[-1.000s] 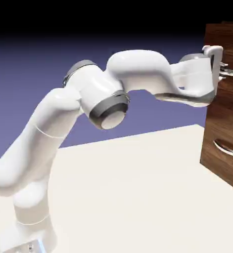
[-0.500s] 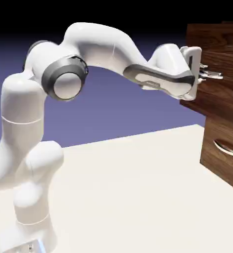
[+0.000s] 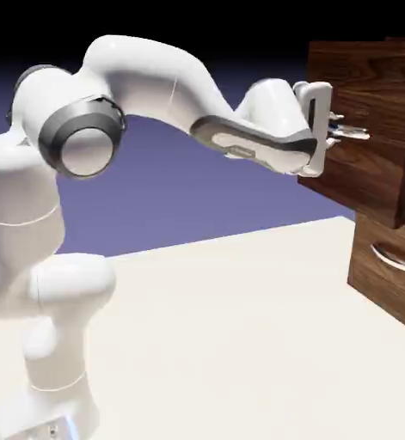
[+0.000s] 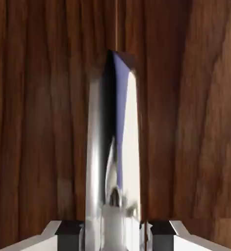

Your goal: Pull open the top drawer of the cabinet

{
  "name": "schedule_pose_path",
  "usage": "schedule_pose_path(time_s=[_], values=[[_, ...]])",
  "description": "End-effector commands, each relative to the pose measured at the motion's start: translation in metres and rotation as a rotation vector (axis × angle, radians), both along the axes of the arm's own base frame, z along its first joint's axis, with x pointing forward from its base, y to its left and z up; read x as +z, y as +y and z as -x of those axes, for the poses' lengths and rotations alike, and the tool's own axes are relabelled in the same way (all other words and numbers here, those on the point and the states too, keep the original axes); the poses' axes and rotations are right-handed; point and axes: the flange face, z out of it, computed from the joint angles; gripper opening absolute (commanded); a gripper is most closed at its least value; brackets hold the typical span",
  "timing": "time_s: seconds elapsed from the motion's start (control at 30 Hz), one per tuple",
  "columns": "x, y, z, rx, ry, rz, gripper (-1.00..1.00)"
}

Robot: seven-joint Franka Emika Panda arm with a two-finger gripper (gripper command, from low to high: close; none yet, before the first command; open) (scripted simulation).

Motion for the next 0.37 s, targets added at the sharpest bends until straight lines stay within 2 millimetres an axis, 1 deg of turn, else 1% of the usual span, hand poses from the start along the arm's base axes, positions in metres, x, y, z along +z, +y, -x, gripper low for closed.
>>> schedule_pose_path(time_s=[0.0, 0.1, 0.2, 0.23, 0.27, 0.3, 0.33], values=[[0.0, -0.001, 0.007, -0.002, 0.001, -0.001, -1.0], [0.0, -0.001, 0.033, -0.002, 0.001, -0.001, -1.0], [0.0, -0.001, 0.064, -0.002, 0.001, -0.001, -1.0], [0.0, -0.001, 0.068, -0.002, 0.001, -0.001, -1.0], [0.0, -0.001, 0.068, -0.002, 0.001, -0.001, 1.0], [0.0, -0.001, 0.068, -0.002, 0.001, -0.001, 1.0], [0.0, -0.002, 0.08, -0.002, 0.002, -0.004, 1.0]])
